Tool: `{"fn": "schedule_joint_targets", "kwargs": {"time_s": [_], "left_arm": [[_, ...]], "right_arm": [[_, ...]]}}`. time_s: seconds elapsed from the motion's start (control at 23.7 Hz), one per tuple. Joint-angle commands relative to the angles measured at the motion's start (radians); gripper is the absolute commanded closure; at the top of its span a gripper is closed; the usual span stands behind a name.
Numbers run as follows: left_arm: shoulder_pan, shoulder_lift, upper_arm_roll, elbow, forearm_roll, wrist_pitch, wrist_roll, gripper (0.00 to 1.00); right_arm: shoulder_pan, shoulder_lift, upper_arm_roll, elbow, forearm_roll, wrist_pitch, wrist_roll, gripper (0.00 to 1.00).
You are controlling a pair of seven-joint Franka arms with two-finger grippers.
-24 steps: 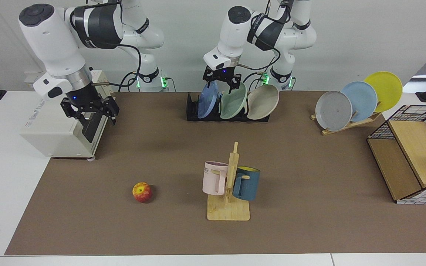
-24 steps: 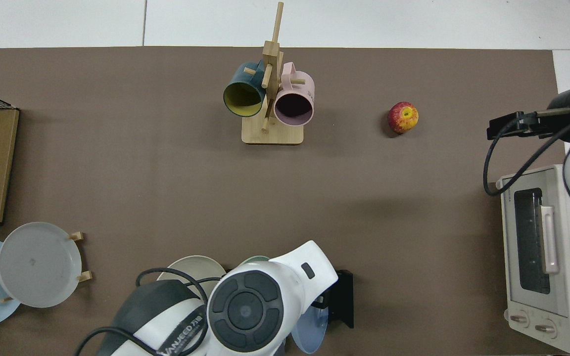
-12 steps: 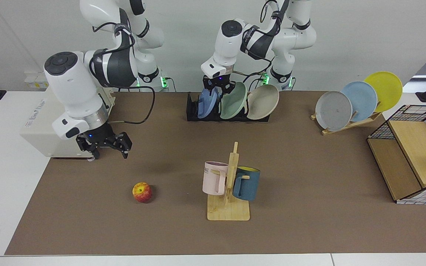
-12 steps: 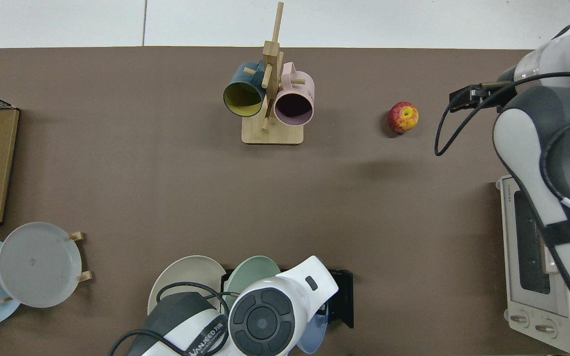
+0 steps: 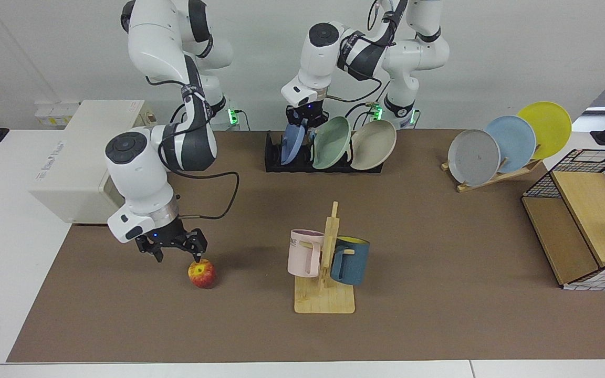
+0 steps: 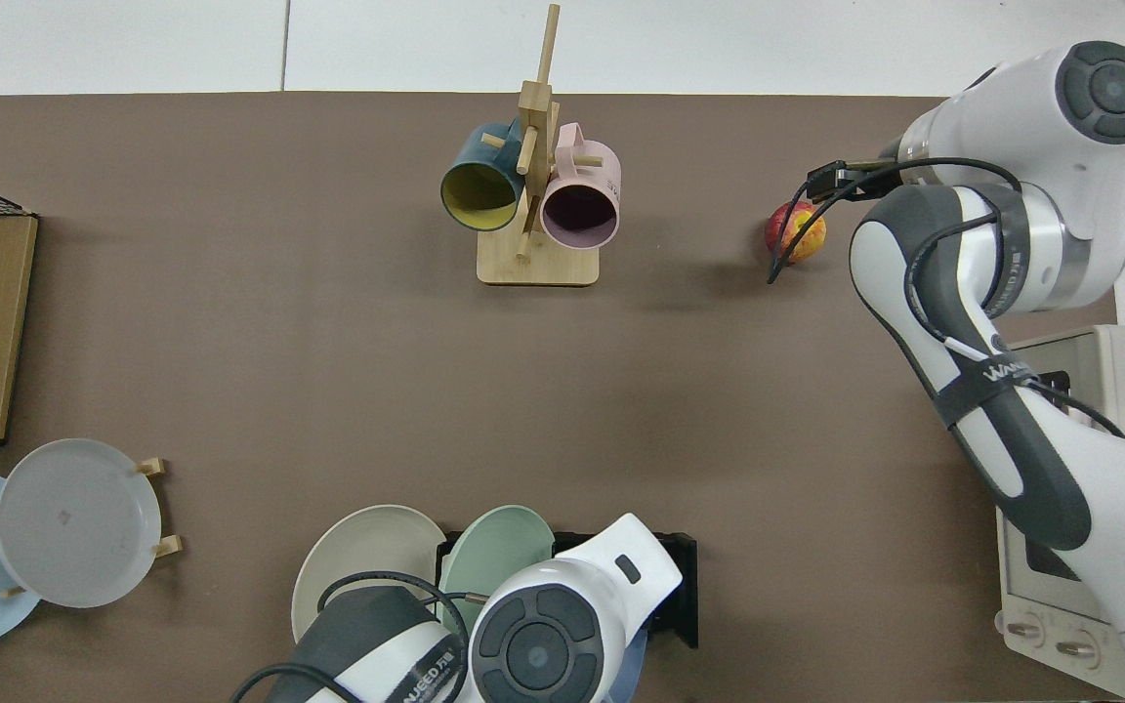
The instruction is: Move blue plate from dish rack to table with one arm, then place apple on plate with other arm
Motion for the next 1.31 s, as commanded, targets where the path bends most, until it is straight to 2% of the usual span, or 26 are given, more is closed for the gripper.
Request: {"fn": "schedule_joint_targets", "kwargs": {"time_s": [0.0,0.17,0.51,0.63,0.72,0.85,1.01,1.06,1.1,1.18,1.23,1.27], "left_arm": [[-0.012,-0.013,-0.001,0.066,-0.006,-0.110,-0.024,1.00],[-0.016,-0.013,0.079,0.141,0.016,-0.188,-0.018,1.00],[-0.016,0.068,0.237,0.215,0.054,-0.184,0.015,1.00],[-0.016,0.090,0.315,0.215,0.039,-0.142,0.096,1.00],[-0.016,0.110,0.346,0.213,0.030,-0.064,0.142,1.00],[-0.012,0.136,0.398,0.213,-0.040,-0.013,0.174,1.00],[-0.007,0.148,0.462,0.196,-0.177,-0.012,0.425,1.00],[-0.004,0.154,0.472,0.189,-0.208,-0.007,0.470,1.00],[-0.003,0.163,0.482,0.184,-0.232,-0.007,0.501,1.00],[-0.001,0.189,0.505,0.172,-0.271,-0.003,0.576,1.00],[0.000,0.215,0.507,0.170,-0.292,0.013,0.616,1.00],[0.002,0.252,0.507,0.170,-0.306,0.042,0.640,1.00]], "right_arm": [[-0.003,0.067,0.006,0.017,0.026,0.077,0.031,0.00],[0.019,0.113,0.006,0.021,0.033,0.123,0.057,0.00],[0.020,0.167,0.006,0.017,0.027,0.192,0.057,0.00],[0.033,0.170,0.006,0.009,0.024,0.192,0.057,0.00],[0.033,0.170,0.004,-0.006,0.018,0.192,0.055,0.00],[0.033,0.169,0.004,-0.006,0.018,0.192,0.055,0.00],[0.033,0.170,0.006,-0.014,0.018,0.195,0.052,0.00],[0.033,0.170,0.006,-0.022,0.018,0.198,0.051,0.03],[0.033,0.170,0.004,-0.023,0.017,0.197,0.047,0.21],[0.031,0.170,0.004,-0.023,0.012,0.197,0.038,0.83],[0.031,0.170,0.006,-0.026,0.010,0.197,0.032,1.00],[0.033,0.169,0.004,-0.028,0.014,0.197,0.031,1.00]]}}
